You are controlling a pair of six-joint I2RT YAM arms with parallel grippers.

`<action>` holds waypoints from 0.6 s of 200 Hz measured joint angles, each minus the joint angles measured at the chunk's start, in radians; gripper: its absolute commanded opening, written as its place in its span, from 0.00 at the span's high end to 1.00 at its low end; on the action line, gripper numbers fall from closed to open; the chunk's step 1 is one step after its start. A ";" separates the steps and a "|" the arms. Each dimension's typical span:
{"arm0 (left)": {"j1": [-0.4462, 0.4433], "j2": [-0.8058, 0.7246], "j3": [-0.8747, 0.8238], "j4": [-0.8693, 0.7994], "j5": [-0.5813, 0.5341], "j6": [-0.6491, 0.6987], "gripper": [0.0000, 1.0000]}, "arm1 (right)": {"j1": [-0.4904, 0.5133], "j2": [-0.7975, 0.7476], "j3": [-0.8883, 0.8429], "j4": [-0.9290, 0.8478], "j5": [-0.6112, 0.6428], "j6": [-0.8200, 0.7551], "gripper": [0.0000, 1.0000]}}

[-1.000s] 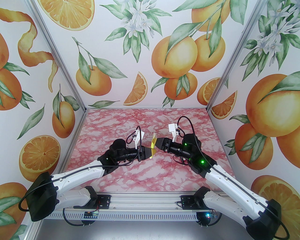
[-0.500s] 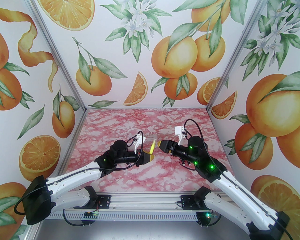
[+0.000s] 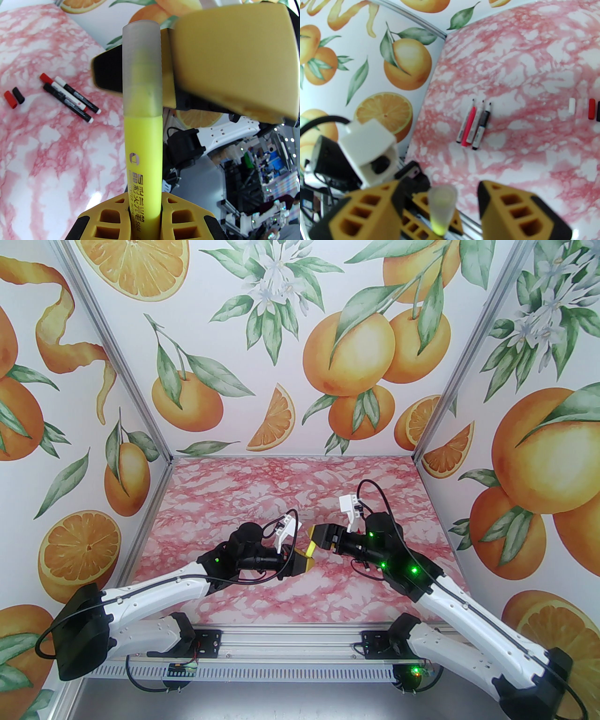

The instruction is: Open the pen caps

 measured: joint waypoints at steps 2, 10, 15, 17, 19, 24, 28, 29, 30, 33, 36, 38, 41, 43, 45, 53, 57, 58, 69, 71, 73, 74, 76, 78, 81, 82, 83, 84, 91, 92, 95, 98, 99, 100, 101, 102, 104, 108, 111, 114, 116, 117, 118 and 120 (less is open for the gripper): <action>-0.001 0.000 0.000 0.000 0.001 0.000 0.93 | 0.001 0.000 0.000 0.000 0.003 0.002 0.50; -0.002 0.001 0.000 0.000 0.006 0.000 0.93 | 0.002 0.002 0.000 0.000 0.007 0.002 0.52; -0.004 0.002 0.000 0.000 0.008 0.000 0.93 | 0.002 0.002 0.000 0.000 0.012 0.000 0.53; -0.004 0.002 0.000 0.000 0.008 0.000 0.94 | 0.002 0.002 0.000 0.000 0.013 0.002 0.53; -0.005 0.002 0.001 0.000 0.009 0.000 0.93 | 0.002 0.002 0.000 0.001 0.014 0.000 0.53; -0.006 0.002 0.000 0.000 0.010 0.000 0.93 | 0.002 0.002 0.000 0.001 0.017 0.002 0.54; -0.006 0.002 0.000 0.000 0.011 0.000 0.93 | 0.002 0.002 0.000 0.001 0.021 0.000 0.55; -0.007 0.002 0.000 0.000 0.011 0.000 0.93 | 0.002 0.002 0.000 0.001 0.021 0.001 0.55; -0.007 0.002 0.000 0.000 0.011 0.000 0.93 | 0.002 0.002 0.000 0.001 0.022 0.002 0.56; -0.007 0.002 0.000 0.000 0.013 0.001 0.93 | 0.002 0.002 0.000 0.001 0.024 0.000 0.57; -0.007 0.002 0.000 0.000 0.014 0.000 0.94 | 0.002 0.002 0.000 0.001 0.026 0.002 0.57; -0.007 0.002 0.000 0.000 0.014 0.000 0.93 | 0.002 0.002 0.000 0.001 0.028 0.002 0.58; -0.008 0.002 0.000 0.000 0.014 0.000 0.93 | 0.002 0.002 0.000 0.001 0.030 0.000 0.58; -0.008 0.002 0.000 0.000 0.015 0.001 0.93 | 0.002 0.002 0.000 0.001 0.031 0.002 0.59; -0.008 0.002 0.000 0.000 0.015 0.000 0.93 | 0.002 0.002 0.000 0.001 0.032 0.002 0.60; -0.008 0.003 0.000 0.000 0.017 0.001 0.94 | 0.002 0.002 0.000 0.001 0.032 0.000 0.63; -0.008 0.004 0.000 0.000 0.018 0.001 0.93 | 0.002 0.002 0.000 0.001 0.034 0.004 0.64; -0.008 0.004 0.000 0.000 0.018 0.001 0.94 | 0.002 0.002 0.000 0.001 0.034 0.003 0.64; -0.008 0.008 0.000 0.002 0.020 0.000 0.94 | 0.002 0.002 0.000 0.001 0.035 0.003 0.65; -0.008 0.010 0.000 0.002 0.021 0.000 0.94 | 0.002 0.002 0.000 0.001 0.035 0.003 0.65; -0.008 0.010 0.000 0.002 0.021 0.000 0.94 | 0.002 0.002 0.000 0.002 0.035 0.002 0.65; -0.008 0.011 0.000 0.002 0.021 0.000 0.94 | 0.002 0.002 0.000 0.002 0.035 0.003 0.65; -0.008 0.012 0.000 0.003 0.021 0.000 0.94 | 0.002 0.002 0.000 0.002 0.035 0.003 0.65; -0.008 0.013 0.000 0.002 0.022 0.000 0.94 | 0.002 0.002 0.000 0.002 0.035 0.003 0.66; -0.008 0.014 0.000 0.002 0.023 0.000 0.94 | 0.002 0.002 0.000 0.002 0.035 0.003 0.66; -0.008 0.015 0.000 0.002 0.023 0.000 0.94 | 0.002 0.002 0.000 0.002 0.035 0.003 0.66; -0.008 0.015 0.000 0.002 0.023 0.000 0.94 | 0.002 0.002 0.000 0.002 0.035 0.003 0.66; -0.008 0.015 0.000 0.002 0.023 0.000 0.94 | 0.003 0.002 0.000 0.002 0.035 0.003 0.66; -0.008 0.019 0.001 0.002 0.024 0.000 0.94 | 0.005 0.002 0.000 0.002 0.035 0.003 0.66; -0.008 0.019 0.000 0.003 0.024 0.000 0.94 | 0.005 0.002 0.000 0.002 0.035 0.003 0.66; -0.008 0.021 0.001 0.003 0.024 0.000 0.94 | 0.006 0.002 0.000 0.002 0.035 0.003 0.66; -0.008 0.023 0.001 0.003 0.024 0.000 0.94 | 0.007 0.002 0.000 0.002 0.035 0.003 0.67; -0.008 0.024 0.001 0.003 0.024 0.000 0.94 | 0.008 0.002 0.000 0.002 0.035 0.003 0.67; -0.008 0.024 0.001 0.003 0.024 0.000 0.94 | 0.008 0.002 0.000 0.002 0.035 0.003 0.67; -0.008 0.025 0.001 0.003 0.024 0.000 0.94 | 0.008 0.002 0.000 0.002 0.035 0.003 0.67; -0.008 0.026 0.001 0.003 0.025 0.000 0.94 | 0.008 0.002 0.000 0.002 0.035 0.003 0.67; -0.008 0.026 0.001 0.004 0.025 0.000 0.94 | 0.010 0.002 0.000 0.002 0.036 0.003 0.67; -0.008 0.029 0.001 0.006 0.026 0.000 0.94 | 0.011 0.002 0.000 0.002 0.037 0.003 0.67; -0.008 0.029 0.001 0.007 0.026 0.000 0.94 | 0.012 0.002 0.000 0.001 0.038 0.003 0.67; -0.008 0.030 0.001 0.010 0.026 -0.001 0.94 | 0.012 0.002 0.000 0.001 0.039 0.003 0.67; -0.008 0.031 0.001 0.011 0.026 -0.001 0.94 | 0.012 0.002 0.000 0.001 0.039 0.003 0.67; -0.009 0.031 0.001 0.011 0.026 -0.001 0.94 | 0.012 0.002 0.000 0.001 0.039 0.003 0.67; -0.009 0.031 0.001 0.011 0.026 -0.001 0.94 | 0.012 0.002 0.000 0.001 0.039 0.003 0.67; -0.009 0.032 0.001 0.013 0.026 -0.001 0.94 | 0.012 0.002 0.000 0.001 0.039 0.003 0.67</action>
